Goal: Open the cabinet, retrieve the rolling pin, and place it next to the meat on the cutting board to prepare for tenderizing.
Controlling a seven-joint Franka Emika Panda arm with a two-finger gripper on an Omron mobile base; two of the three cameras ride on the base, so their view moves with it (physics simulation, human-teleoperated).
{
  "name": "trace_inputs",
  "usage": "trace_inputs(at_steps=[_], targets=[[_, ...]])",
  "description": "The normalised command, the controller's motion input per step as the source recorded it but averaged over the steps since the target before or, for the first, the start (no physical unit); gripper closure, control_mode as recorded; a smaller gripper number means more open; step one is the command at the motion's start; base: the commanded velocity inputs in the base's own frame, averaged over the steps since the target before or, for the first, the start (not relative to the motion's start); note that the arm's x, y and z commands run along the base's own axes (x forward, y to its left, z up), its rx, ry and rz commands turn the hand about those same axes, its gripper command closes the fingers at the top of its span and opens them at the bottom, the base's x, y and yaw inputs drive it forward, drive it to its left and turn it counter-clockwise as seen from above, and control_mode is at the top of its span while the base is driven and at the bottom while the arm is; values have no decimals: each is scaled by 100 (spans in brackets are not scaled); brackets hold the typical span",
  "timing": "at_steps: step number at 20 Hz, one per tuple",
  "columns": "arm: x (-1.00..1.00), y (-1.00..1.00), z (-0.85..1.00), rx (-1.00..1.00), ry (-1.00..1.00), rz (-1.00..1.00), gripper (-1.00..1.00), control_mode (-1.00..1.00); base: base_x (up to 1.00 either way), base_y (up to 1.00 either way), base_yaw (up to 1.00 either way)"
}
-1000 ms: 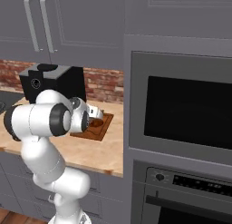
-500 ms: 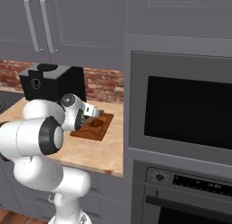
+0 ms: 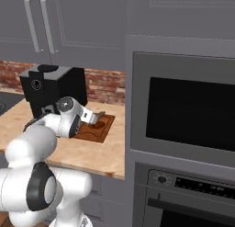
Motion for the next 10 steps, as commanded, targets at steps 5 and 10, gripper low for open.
trace_inputs(at_steps=[5, 10], targets=[[-70, -8, 46, 3, 2, -9, -100, -100, 0, 0, 0], [-75, -1, 34, 0, 6, -12, -100, -100, 0, 0, 0]])
